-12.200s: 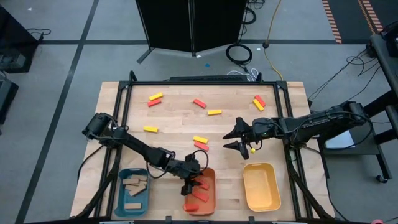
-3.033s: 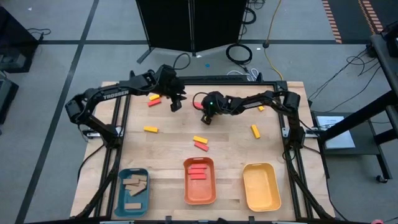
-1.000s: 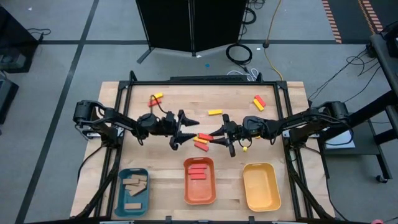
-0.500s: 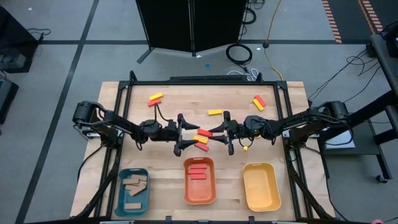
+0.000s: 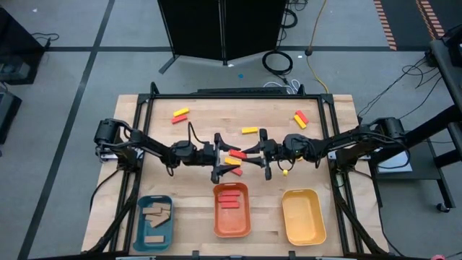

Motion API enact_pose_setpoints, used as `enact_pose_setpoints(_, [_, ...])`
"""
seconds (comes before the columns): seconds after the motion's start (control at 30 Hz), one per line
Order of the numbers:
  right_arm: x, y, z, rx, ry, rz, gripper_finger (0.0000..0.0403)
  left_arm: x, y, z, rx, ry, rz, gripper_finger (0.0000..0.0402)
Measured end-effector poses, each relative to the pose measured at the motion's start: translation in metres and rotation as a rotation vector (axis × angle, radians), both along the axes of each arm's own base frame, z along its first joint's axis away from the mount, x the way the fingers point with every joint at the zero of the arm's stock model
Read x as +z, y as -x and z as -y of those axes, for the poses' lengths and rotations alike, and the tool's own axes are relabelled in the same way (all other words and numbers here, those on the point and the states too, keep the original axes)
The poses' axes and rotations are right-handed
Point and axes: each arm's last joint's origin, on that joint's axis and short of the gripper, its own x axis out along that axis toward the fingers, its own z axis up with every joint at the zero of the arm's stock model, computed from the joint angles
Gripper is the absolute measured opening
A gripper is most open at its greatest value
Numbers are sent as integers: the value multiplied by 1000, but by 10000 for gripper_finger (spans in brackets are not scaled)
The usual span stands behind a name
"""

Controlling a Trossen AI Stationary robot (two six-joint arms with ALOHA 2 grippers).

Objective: Sort blocks
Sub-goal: Put the top center orange block into the orange bin

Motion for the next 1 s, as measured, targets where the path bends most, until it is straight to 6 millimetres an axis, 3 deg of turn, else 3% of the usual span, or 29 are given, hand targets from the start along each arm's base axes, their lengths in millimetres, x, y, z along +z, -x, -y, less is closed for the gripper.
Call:
enact_pose_setpoints(0.17, [-3,0,-5,24,112,-24,84,0,0,1,-39,-19,1,277])
enact_pose_setpoints(0.33, [-4,1,-7,40,187,-20,84,-1,0,1,-42,-21,-10,241])
enact_pose_setpoints(0.77, [-4,1,-7,43,215,-21,87,-5,-1,0,-35,-51,-48,143])
enact_pose_setpoints(1.0, [-5,1,-7,38,211,-30,119,-5,-1,0,-28,-53,-50,107])
